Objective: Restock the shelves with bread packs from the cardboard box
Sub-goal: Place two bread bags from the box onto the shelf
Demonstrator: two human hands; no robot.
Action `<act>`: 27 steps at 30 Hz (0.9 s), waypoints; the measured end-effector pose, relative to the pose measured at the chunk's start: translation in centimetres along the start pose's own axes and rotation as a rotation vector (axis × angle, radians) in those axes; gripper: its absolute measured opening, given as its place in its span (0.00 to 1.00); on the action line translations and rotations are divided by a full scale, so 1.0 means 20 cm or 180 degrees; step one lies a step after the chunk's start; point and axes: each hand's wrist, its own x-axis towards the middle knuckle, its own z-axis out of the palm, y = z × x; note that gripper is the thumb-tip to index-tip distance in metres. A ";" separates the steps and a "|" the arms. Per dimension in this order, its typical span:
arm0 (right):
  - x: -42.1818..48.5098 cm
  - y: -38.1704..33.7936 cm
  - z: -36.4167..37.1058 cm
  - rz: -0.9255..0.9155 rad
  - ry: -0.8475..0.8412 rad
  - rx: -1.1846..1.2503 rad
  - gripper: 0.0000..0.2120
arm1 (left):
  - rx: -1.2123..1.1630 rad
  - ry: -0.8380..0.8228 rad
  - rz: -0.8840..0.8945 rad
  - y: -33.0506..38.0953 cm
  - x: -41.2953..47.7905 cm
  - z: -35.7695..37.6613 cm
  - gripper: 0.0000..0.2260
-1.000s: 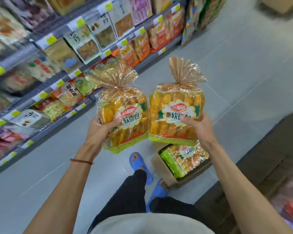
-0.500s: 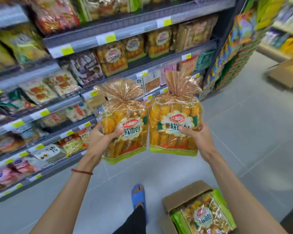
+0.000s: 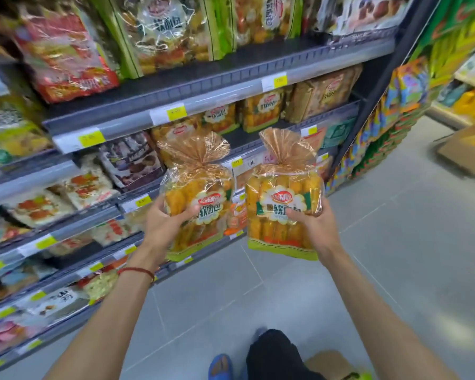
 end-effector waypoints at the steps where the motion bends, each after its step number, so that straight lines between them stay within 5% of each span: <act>1: 0.08 0.00 0.00 0.0032 0.0004 -0.0015 0.32 | -0.0041 0.0018 -0.0057 0.00 0.06 0.05 0.28; 12: 1.20 -0.02 -0.09 0.0290 -0.0577 -0.0167 0.29 | -0.0159 0.0568 -0.0529 -0.03 0.71 0.76 0.12; 27: 2.14 -0.06 0.09 0.0048 -0.1003 -0.0317 0.28 | -0.0739 0.0763 -0.0506 0.03 1.36 1.05 0.23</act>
